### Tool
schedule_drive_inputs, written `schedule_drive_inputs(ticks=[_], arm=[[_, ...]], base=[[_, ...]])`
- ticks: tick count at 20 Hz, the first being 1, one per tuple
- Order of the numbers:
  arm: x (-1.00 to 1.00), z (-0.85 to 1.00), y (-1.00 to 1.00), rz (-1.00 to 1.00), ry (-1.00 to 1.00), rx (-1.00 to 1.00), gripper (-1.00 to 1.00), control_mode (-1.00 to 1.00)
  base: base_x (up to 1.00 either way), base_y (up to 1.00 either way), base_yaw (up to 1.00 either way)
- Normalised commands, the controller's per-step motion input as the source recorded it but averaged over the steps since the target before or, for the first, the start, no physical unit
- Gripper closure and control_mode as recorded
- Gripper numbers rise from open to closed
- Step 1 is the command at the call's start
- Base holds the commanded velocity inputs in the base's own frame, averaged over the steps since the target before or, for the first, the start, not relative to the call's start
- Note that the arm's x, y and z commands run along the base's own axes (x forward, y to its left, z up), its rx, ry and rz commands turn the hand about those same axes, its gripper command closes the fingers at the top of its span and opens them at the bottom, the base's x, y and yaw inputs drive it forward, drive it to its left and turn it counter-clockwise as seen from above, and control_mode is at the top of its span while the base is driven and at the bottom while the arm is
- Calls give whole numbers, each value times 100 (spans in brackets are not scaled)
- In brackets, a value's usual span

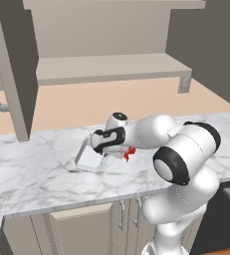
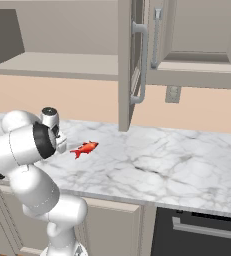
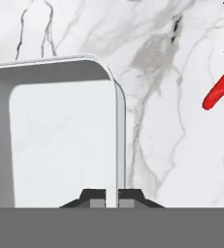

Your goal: Retrieve the tupperware from the cabinet, then place the raw meat into the tupperware to avoid contamination.

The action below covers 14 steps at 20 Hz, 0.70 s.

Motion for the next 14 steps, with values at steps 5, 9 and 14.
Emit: schedule_drive_inputs(ticks=[5,9,14], arm=[[30,-12,5,2,0,1,100,-100],[23,-3,8,0,0,0,-100,-100],[17,0,9,0,0,0,-100,-100]], base=[[0,0,0],[0,0,0],[0,0,0]])
